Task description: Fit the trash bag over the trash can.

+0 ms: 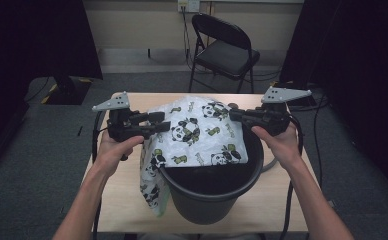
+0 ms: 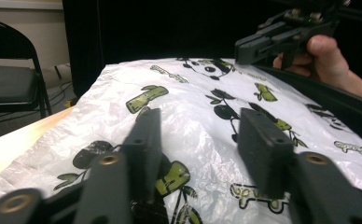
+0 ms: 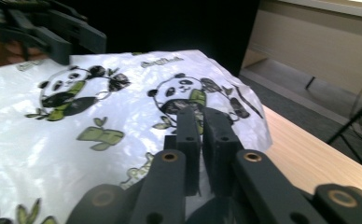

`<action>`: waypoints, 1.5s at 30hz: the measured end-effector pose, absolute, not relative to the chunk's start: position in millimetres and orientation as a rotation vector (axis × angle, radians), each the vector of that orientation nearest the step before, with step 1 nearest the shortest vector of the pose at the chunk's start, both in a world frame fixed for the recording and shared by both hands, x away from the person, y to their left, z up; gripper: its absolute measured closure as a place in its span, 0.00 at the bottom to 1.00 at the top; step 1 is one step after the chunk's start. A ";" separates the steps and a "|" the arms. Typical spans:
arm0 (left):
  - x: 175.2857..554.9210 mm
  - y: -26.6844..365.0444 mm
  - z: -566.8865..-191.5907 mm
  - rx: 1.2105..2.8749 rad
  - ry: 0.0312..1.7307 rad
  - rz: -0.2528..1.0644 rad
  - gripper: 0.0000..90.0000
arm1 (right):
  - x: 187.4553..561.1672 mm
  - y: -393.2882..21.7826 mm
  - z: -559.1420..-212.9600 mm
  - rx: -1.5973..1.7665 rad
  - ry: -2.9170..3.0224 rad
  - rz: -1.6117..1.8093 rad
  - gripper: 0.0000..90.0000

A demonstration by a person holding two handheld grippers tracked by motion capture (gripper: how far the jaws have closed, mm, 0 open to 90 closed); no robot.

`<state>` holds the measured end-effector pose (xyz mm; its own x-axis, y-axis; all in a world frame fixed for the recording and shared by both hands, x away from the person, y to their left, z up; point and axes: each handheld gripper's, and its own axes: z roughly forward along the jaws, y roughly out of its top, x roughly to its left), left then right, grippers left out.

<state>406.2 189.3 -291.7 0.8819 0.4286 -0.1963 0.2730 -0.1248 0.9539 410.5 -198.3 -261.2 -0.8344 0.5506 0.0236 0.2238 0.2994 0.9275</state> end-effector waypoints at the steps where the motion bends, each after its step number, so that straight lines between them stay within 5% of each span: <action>1: 405.2 186.8 -290.7 1.723 0.529 0.141 0.69 | 409.9 -198.2 -261.9 0.697 2.277 1.548 0.92; 7: 404.6 183.5 -288.2 1.734 0.528 0.182 0.78 | 410.0 -198.5 -262.0 0.711 2.260 1.544 0.77; 12: 406.5 186.3 -284.7 1.717 0.527 0.188 0.99 | 411.1 -199.0 -261.8 0.725 2.247 1.543 0.69; 16: 403.9 183.1 -281.0 1.709 0.493 0.188 1.00 | 411.5 -199.4 -260.3 0.734 2.234 1.548 0.65; 26: 376.5 141.7 -247.6 1.754 0.249 0.166 1.00 | 404.7 -190.5 -241.6 0.642 2.251 1.579 0.38; 31: 370.2 127.0 -245.7 1.769 0.190 0.149 1.00 | 399.6 -180.3 -233.8 0.560 2.304 1.602 0.33; 34: 369.6 122.7 -244.6 1.778 0.180 0.147 1.00 | 398.4 -174.2 -234.0 0.530 2.367 1.581 0.37; 35: 370.2 122.4 -244.1 1.779 0.184 0.144 1.00 | 399.8 -171.7 -237.6 0.519 2.432 1.543 0.53; 36: 370.9 122.3 -243.8 1.778 0.193 0.149 1.00 | 399.8 -171.7 -237.6 0.519 2.432 1.543 0.53; 39: 372.6 123.0 -245.4 1.766 0.211 0.148 0.97 | 399.3 -172.2 -241.1 0.460 2.496 1.510 0.84; 41: 373.2 126.9 -247.7 1.744 0.245 0.161 0.83 | 398.0 -173.3 -242.1 0.440 2.505 1.493 0.96; 42: 373.2 129.0 -248.6 1.735 0.256 0.166 0.68 | 397.8 -175.4 -243.4 0.431 2.519 1.491 1.00; 45: 374.1 148.8 -254.9 1.690 0.341 0.205 0.51 | 398.0 -179.3 -245.3 0.441 2.517 1.494 1.00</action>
<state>374.1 148.8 -254.9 0.9387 0.3394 -0.0602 0.1064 -0.1194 0.9871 398.0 -179.3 -245.3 -0.9395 0.3426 -0.0046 0.1600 0.4504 0.8784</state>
